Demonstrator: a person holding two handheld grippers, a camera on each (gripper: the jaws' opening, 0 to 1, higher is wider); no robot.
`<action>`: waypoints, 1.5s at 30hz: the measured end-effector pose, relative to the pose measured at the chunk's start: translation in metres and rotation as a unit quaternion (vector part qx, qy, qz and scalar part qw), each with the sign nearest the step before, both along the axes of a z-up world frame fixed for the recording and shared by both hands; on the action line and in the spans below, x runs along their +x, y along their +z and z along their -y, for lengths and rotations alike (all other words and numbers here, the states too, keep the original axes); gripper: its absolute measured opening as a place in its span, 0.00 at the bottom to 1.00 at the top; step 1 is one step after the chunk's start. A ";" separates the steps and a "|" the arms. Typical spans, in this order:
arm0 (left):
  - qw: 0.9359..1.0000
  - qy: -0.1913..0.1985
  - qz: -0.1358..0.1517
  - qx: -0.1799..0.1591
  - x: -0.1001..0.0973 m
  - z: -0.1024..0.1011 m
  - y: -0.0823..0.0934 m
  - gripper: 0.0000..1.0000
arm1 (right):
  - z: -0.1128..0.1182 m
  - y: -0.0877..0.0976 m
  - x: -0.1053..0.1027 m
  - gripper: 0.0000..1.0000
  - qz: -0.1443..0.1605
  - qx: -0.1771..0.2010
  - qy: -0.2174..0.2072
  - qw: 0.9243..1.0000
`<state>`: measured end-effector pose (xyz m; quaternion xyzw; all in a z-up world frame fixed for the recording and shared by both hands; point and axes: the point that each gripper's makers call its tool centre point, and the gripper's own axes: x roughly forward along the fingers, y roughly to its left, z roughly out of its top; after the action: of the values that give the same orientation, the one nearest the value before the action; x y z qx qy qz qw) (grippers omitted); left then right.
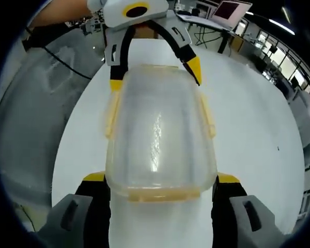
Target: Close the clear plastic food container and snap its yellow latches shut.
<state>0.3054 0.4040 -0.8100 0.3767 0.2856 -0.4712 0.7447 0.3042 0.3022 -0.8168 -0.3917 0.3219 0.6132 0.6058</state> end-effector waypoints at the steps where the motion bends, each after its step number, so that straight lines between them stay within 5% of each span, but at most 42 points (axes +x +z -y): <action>1: 1.000 0.001 0.000 0.000 -0.001 -0.005 0.000 0.78 | -0.005 0.000 -0.001 0.78 0.000 -0.001 0.001 1.000; 18: 1.000 -0.023 -0.002 -0.006 0.011 -0.027 0.001 0.78 | -0.026 0.000 0.005 0.78 0.008 -0.037 -0.020 0.999; 45: 0.998 -0.055 0.002 -0.025 0.111 -0.007 0.003 0.78 | -0.005 0.000 0.101 0.77 0.023 -0.065 -0.049 0.996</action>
<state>0.4163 0.4111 -0.8072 0.3741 0.2512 -0.5173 0.7276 0.4049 0.3075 -0.8169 -0.4283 0.3660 0.5515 0.6152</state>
